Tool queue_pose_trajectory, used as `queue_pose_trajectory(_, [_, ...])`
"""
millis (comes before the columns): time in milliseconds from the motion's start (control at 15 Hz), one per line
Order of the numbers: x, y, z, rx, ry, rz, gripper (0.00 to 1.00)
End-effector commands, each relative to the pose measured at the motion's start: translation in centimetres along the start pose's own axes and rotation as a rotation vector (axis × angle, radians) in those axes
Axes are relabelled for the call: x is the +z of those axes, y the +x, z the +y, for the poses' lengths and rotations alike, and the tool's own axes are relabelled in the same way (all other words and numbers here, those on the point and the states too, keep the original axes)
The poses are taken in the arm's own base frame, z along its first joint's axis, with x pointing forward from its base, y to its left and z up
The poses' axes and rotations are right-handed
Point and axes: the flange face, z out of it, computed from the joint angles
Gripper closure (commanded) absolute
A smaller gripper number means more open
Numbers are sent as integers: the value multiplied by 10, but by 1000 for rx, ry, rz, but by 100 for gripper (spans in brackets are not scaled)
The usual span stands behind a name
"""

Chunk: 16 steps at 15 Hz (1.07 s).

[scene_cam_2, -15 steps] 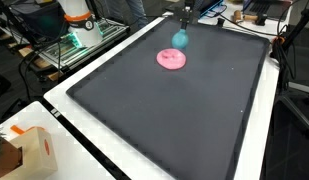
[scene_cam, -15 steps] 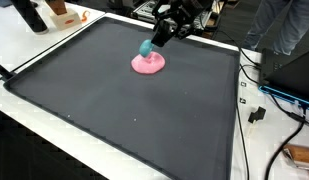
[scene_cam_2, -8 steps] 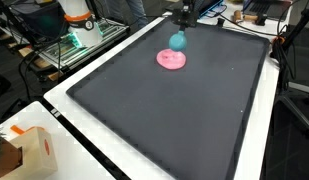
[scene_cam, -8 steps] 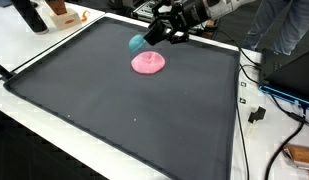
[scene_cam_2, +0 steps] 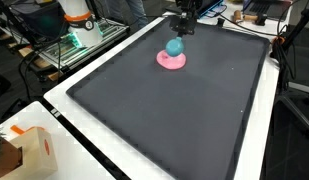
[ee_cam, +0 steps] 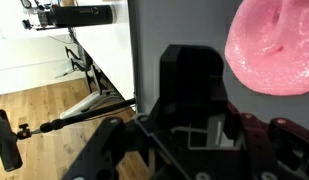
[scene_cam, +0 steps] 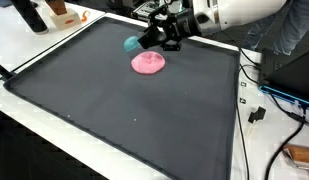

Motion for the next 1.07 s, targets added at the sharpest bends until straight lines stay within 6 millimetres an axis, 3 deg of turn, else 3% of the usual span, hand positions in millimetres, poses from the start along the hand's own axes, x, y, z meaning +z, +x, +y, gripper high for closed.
queue_pose_trajectory(0, [5,3,-6,19,-45,-38,71])
queue_pose_trajectory(1000, [31,1,-12,-20,-134,-127,71])
